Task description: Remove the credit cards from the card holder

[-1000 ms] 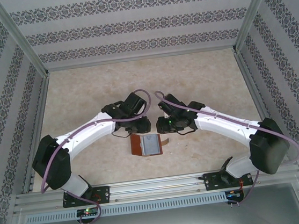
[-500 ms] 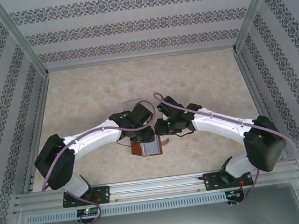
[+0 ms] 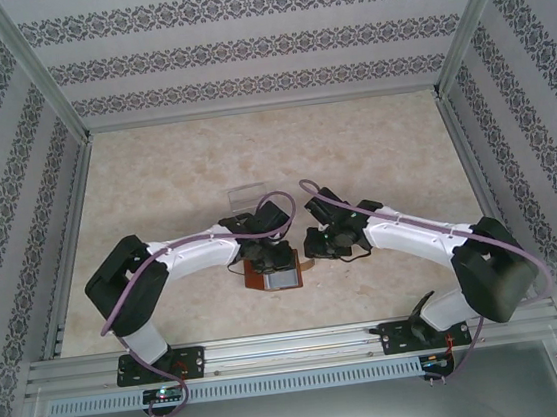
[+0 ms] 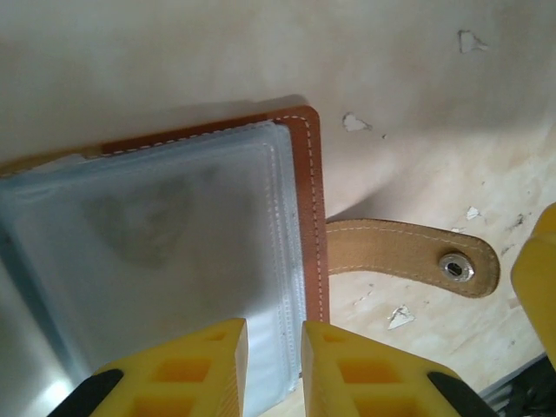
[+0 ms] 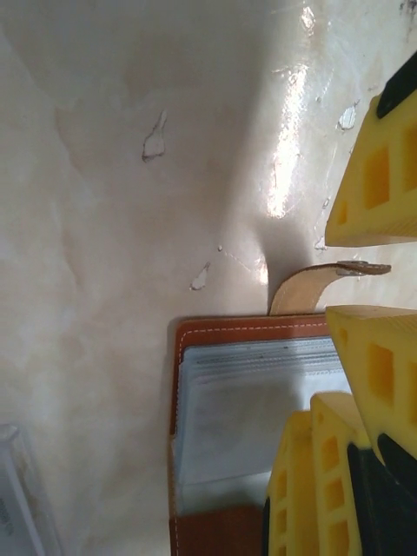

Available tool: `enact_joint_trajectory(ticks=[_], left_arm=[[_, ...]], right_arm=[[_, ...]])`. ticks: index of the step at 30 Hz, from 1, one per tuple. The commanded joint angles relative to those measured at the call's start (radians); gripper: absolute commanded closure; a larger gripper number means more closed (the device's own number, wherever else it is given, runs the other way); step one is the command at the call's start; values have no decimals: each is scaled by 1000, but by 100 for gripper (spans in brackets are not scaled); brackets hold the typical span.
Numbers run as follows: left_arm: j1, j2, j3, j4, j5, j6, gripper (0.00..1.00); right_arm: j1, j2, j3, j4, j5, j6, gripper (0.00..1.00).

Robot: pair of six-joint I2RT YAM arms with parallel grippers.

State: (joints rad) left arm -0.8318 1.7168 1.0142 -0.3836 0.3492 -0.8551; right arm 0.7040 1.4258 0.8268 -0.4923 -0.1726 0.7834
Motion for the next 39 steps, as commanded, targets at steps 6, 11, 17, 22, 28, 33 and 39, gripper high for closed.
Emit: enact_joint_trajectory(ticks=[6, 11, 17, 22, 28, 33, 39], left_arm=[[-15, 30, -7, 20, -1, -14, 74], [-15, 32, 9, -88, -77, 16, 72], [-15, 21, 39, -218, -172, 42, 71], [-22, 18, 79, -315, -246, 53, 66], [-32, 29, 119, -385, -284, 65, 61], [-44, 19, 160, -455, -335, 74, 59], [-46, 17, 163, -483, -348, 86, 59]], right_arm=[[-9, -18, -6, 7, 10, 8, 74], [-9, -16, -1, 6, 7, 2, 74], [-8, -8, 4, 6, 4, -3, 74], [-9, -4, 11, 4, 3, -8, 74], [-9, 4, 21, 3, 1, -14, 73], [-8, 11, 25, 3, -1, -19, 73], [-8, 15, 29, 4, -4, -20, 73]])
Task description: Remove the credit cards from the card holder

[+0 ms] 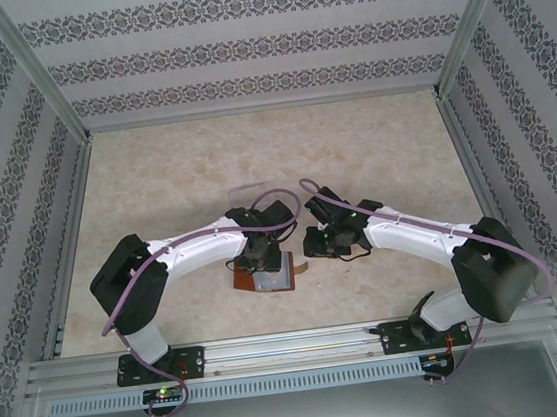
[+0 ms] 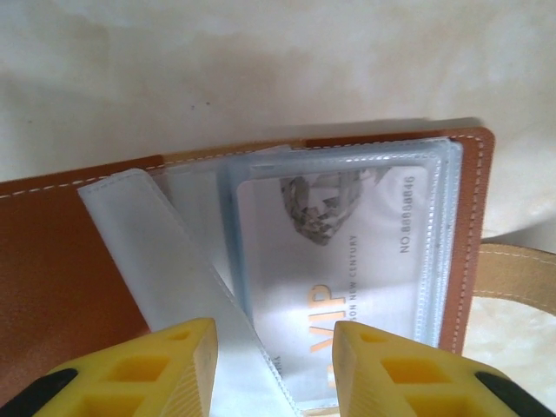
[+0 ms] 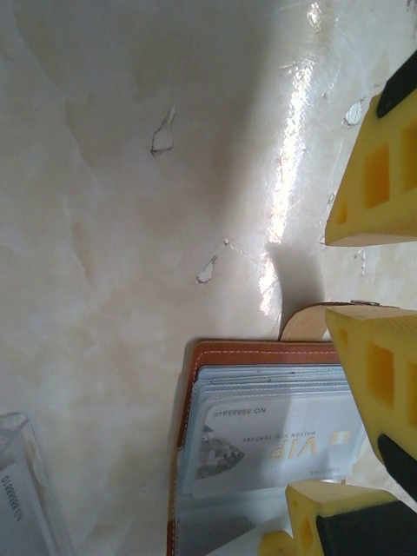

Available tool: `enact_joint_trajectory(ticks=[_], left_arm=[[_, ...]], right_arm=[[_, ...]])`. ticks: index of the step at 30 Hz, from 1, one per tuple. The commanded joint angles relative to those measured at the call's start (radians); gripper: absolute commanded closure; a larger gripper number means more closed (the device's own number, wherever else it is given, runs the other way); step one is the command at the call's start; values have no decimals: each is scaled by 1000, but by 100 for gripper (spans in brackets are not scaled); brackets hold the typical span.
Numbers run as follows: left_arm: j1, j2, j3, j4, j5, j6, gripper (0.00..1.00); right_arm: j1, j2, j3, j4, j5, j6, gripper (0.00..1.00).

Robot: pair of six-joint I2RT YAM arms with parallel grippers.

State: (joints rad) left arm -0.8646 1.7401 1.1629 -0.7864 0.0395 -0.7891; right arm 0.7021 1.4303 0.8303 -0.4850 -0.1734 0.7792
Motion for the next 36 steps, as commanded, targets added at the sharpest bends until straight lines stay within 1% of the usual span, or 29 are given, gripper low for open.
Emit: enact_joint_trajectory(ticks=[1, 10, 17, 23, 26, 29, 36], left_arm=[[-13, -4, 15, -84, -38, 21, 59], [-13, -28, 13, -129, -74, 27, 60], [-12, -43, -15, -154, -108, 27, 65], [-11, -54, -43, -157, -122, 26, 71], [-10, -51, -58, -154, -121, 27, 77], [-8, -50, -82, -135, -107, 30, 82], [-8, -51, -137, -56, -20, 21, 85]], right_arm=[[-6, 13, 27, -2, -4, -17, 73], [-3, 27, 42, -1, -8, -21, 73], [11, 47, 65, 3, -16, -19, 73], [40, 77, 84, 26, -54, -11, 73], [56, 94, 87, 45, -79, -2, 72], [68, 116, 84, 69, -120, 6, 72], [84, 148, 52, 72, -132, 12, 71]])
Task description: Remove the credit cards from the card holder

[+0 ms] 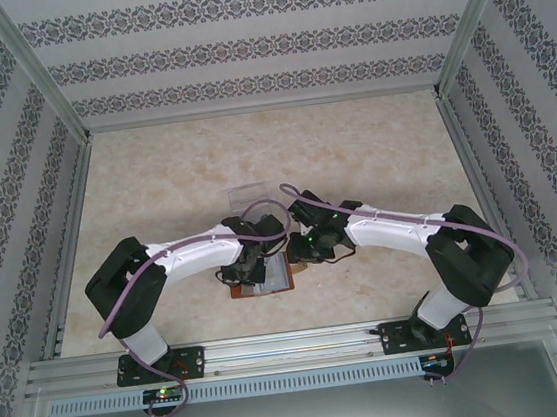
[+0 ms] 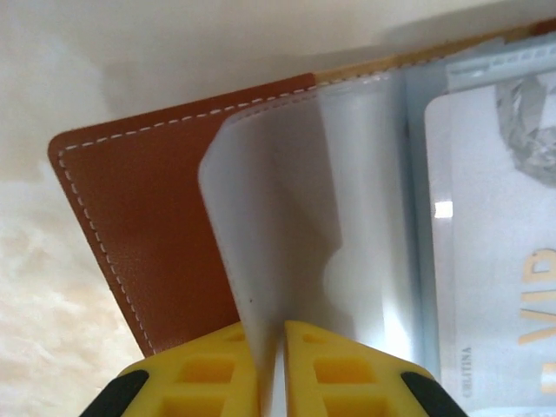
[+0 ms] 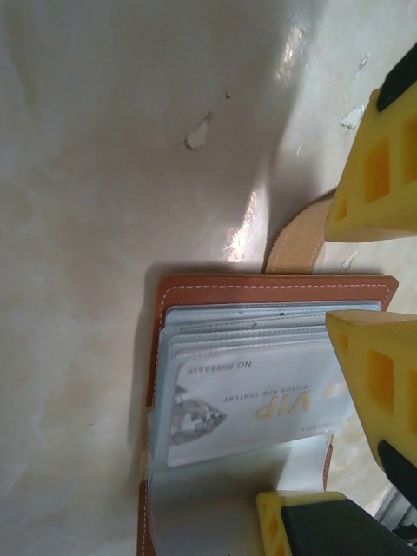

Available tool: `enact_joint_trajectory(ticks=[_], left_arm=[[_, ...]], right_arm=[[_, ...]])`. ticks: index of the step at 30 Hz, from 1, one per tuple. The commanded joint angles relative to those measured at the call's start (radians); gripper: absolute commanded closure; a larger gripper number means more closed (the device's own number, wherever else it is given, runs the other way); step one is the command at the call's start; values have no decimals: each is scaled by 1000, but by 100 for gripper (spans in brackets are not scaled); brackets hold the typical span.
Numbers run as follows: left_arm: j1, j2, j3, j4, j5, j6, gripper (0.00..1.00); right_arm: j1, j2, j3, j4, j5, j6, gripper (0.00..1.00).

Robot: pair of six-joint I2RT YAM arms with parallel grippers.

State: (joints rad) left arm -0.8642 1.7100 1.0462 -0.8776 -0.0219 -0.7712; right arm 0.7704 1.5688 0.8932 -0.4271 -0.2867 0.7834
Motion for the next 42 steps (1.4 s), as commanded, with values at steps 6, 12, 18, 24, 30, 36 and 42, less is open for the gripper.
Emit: enact_joint_trajectory(ticks=[6, 12, 18, 24, 30, 36, 42], left_arm=[[-6, -39, -35, 2, 12, 6, 75], [9, -95, -41, -42, -33, 10, 68], [28, -92, -70, -26, -19, 30, 67], [33, -58, -87, -17, -32, 49, 67], [45, -41, -88, -20, -53, 74, 67], [57, -98, -68, -66, -81, 93, 66], [65, -179, -14, -94, -59, 102, 63]], right_arm=[[13, 24, -5, -60, 59, -27, 71], [6, 27, -5, -80, 95, -41, 73], [3, 37, 2, -90, 112, -47, 72], [4, 44, 3, -92, 111, -48, 72], [7, 33, 1, -98, 112, -46, 72], [9, 11, 3, -110, 116, -39, 72], [11, -13, 14, -123, 116, -37, 72]])
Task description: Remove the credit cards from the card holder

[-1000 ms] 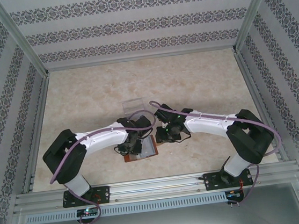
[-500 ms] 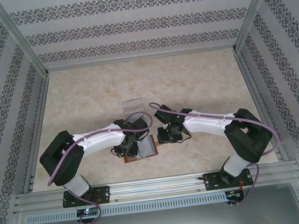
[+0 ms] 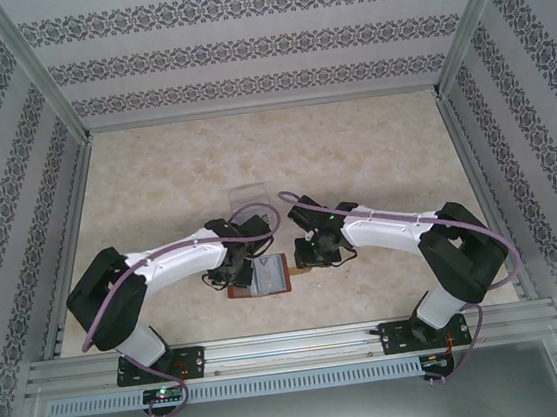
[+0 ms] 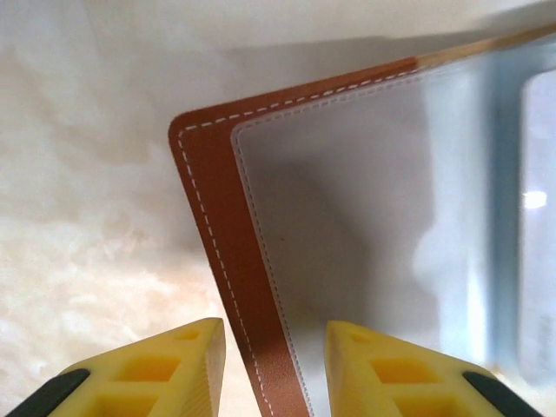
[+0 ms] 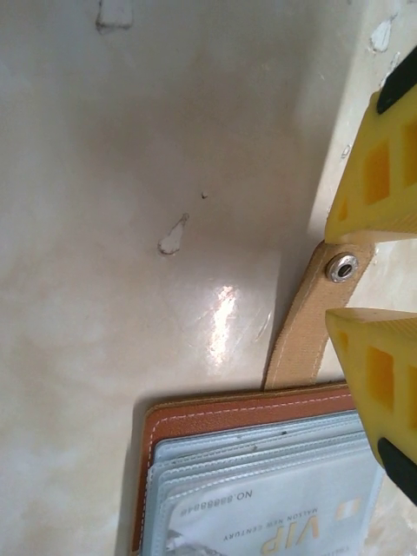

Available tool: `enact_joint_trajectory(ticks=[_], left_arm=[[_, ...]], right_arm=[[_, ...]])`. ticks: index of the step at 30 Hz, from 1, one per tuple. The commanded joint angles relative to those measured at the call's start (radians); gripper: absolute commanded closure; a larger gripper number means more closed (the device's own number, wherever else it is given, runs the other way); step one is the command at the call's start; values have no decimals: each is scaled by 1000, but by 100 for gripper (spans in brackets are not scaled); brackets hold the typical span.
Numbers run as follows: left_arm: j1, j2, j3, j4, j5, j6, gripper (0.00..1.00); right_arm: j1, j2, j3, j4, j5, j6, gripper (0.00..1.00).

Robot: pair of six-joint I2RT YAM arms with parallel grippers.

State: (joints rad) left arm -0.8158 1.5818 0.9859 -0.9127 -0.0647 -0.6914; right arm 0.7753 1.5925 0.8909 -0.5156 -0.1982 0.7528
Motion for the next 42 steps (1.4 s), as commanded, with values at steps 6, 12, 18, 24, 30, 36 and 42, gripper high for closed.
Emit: enact_joint_trajectory(ticks=[6, 12, 18, 24, 30, 36, 42], left_arm=[[28, -90, 122, -72, 15, 35, 63], [58, -88, 83, 131, 210, 11, 68], [135, -83, -32, 306, 342, -19, 72], [187, -79, -117, 429, 441, -38, 76], [199, -41, -144, 488, 488, -49, 77], [203, -17, -160, 517, 504, -58, 77], [211, -2, -171, 518, 496, -50, 77]], right_arm=[[7, -59, 32, -46, 28, -6, 72], [8, -72, 36, -11, -3, 12, 72], [9, -62, 23, 87, -77, 62, 72], [10, -41, 26, 142, -115, 86, 72], [12, 9, 32, 193, -159, 102, 72], [15, 35, 40, 203, -162, 104, 72], [15, 57, 47, 214, -173, 105, 72]])
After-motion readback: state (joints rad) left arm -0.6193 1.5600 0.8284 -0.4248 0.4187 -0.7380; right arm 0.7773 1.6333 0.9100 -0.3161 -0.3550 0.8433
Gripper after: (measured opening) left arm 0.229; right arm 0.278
